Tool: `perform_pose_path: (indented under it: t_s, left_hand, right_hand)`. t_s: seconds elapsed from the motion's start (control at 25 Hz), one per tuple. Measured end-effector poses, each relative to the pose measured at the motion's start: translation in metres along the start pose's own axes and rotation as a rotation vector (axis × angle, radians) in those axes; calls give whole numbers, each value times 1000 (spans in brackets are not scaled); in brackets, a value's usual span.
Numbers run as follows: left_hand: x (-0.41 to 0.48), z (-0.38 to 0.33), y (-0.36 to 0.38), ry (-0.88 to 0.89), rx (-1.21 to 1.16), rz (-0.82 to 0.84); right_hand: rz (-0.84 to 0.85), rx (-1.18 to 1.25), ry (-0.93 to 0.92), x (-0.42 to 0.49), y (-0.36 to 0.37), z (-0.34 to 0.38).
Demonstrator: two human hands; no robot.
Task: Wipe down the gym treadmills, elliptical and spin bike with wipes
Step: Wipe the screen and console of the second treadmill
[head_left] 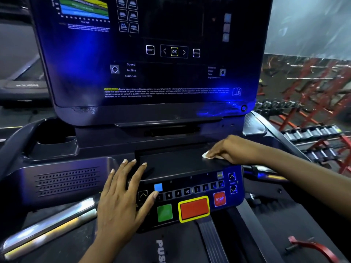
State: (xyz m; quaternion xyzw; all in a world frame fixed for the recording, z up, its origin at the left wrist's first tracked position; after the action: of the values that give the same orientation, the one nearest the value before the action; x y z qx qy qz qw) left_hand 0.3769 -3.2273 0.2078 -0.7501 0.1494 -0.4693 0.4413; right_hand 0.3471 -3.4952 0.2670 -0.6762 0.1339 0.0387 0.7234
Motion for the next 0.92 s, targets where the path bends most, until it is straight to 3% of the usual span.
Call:
perform_pose_path:
  t_s: [0.24,0.36,0.48,0.8,0.92]
  left_hand:
    - [0,-1,1,1,1,-2]
    - [-1,0,1,-4,-2,0]
    - [-2,0,1,-8,6,9]
    - [-2,1,4,-7,30,14]
    - [0,0,3,-14,32,-3]
  right_hand:
    - [-115,292,-124,-32,-12,45]
    - [-185,284,116,10,-9,17]
    - [-69,237,253,42,12,3]
    - [-100,446,-106,3,10,113]
    - [-124,409,109,35,5,76]
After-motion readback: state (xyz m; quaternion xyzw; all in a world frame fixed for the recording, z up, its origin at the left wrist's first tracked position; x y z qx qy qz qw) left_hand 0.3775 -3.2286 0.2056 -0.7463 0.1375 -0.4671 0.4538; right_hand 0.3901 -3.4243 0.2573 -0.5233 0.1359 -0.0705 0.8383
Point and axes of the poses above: each hand's wrist, its own x-axis towards the middle knuckle, its own y-axis out of the palm, z = x × y, the point moved 6 cm from there along x, towards the middle knuckle, and after that the axes turned 12 degrees about y, right-handed, at the moved point
